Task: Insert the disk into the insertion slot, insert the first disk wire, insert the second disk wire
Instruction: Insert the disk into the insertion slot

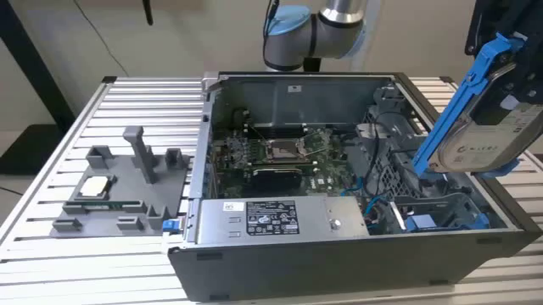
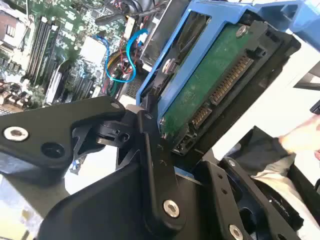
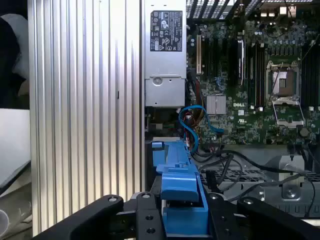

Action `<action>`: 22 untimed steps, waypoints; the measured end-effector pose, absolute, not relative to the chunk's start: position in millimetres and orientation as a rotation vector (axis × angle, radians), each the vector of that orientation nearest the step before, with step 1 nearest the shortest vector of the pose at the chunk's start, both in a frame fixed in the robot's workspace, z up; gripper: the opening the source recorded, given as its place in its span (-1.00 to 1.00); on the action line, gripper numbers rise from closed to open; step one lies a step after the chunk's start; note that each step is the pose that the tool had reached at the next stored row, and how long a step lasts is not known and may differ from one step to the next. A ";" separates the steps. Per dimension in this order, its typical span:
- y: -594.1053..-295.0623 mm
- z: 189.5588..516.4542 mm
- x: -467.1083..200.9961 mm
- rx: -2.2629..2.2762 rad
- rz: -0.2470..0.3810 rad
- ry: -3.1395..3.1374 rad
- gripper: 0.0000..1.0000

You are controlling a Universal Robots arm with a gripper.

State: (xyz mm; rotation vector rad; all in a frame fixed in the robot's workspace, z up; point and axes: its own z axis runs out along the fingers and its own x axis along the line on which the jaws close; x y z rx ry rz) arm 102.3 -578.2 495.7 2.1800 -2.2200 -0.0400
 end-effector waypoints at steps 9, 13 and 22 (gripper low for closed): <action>-578.2 495.7 102.3 2.180 -0.040 -2.220 -0.35; -578.2 495.0 102.5 2.180 -0.040 -2.220 -0.35; -578.2 483.3 105.6 2.180 -0.040 -2.220 -0.35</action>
